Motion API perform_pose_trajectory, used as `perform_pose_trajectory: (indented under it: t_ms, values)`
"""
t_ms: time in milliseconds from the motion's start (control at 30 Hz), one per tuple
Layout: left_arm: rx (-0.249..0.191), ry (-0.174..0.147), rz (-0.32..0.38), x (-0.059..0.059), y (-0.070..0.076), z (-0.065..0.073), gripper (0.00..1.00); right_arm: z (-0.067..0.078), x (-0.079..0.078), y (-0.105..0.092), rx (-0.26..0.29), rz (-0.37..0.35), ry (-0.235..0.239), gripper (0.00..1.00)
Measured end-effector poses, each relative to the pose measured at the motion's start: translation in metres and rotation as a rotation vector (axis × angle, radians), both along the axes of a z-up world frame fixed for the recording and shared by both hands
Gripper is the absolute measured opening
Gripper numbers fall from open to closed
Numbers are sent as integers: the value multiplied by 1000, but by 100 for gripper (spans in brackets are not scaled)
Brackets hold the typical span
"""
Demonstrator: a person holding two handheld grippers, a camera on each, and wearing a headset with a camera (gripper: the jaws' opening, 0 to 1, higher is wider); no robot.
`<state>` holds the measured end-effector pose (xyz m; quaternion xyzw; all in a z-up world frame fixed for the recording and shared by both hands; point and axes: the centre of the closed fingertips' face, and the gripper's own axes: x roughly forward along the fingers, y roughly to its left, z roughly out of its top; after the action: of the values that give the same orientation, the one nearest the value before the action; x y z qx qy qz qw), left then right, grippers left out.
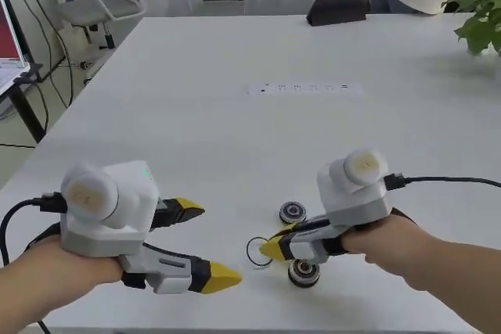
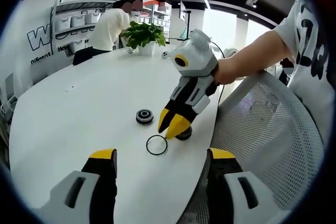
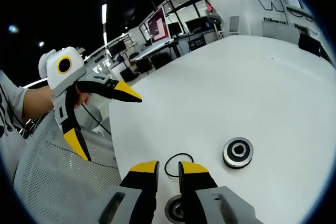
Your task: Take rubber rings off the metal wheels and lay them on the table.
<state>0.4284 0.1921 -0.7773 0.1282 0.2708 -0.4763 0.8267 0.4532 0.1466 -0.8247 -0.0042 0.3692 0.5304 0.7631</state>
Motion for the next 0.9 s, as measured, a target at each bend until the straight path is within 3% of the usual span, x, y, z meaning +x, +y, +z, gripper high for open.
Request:
perform_pose_trajectory:
  t_ms: [533,900]
  values:
    - [24,5,-46,5,-16,-3,65,23,0,-28,50,5,-34,18]
    - [22,14,-82,9,-31,-4,64,17,-9,-49,56,9,-19,20]
